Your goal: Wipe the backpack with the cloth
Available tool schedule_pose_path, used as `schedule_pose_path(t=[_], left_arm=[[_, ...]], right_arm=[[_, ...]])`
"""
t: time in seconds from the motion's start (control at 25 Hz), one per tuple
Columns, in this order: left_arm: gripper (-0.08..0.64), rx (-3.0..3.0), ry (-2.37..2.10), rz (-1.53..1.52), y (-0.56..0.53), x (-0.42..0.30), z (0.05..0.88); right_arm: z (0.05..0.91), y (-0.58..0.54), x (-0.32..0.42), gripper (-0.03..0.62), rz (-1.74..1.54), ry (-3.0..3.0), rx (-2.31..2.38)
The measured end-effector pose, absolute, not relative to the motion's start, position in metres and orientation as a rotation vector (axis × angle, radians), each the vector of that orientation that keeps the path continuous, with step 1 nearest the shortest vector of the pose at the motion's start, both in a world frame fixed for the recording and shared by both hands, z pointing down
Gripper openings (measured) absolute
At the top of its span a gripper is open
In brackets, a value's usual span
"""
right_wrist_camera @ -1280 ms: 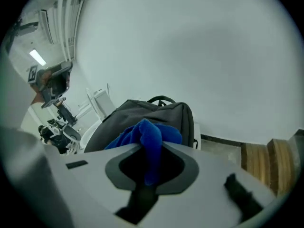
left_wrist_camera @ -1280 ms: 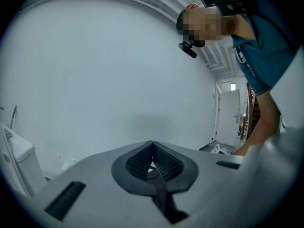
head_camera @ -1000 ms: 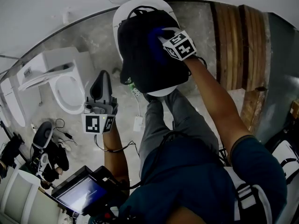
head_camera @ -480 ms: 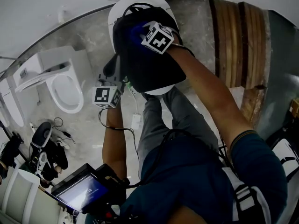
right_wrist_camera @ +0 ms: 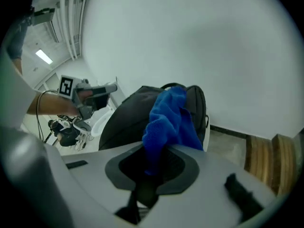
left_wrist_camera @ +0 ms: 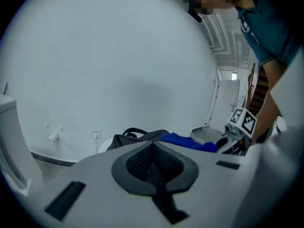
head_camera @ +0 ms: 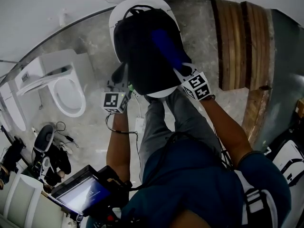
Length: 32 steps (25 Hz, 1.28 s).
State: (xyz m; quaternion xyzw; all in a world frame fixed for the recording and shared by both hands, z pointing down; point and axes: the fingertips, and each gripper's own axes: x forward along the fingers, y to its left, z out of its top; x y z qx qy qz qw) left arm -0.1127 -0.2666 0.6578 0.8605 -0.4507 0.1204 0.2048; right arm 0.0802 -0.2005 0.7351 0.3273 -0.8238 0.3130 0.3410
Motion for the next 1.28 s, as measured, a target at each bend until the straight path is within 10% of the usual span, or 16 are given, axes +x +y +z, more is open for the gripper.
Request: schedule_pose_path(t=[0.52,1.28], left_arm=[[0.005,2.455,-1.210,0.289,-0.214,-0.099,0.612],[0.004,2.743,-1.190,0.038,-0.135,-0.114,0.378]], right_arm=[[0.801,-0.066,0.098,0.051,1.074,-1.960,0.820],[0.414,-0.105,0.086,0.051,0.427,-2.643,1.508]])
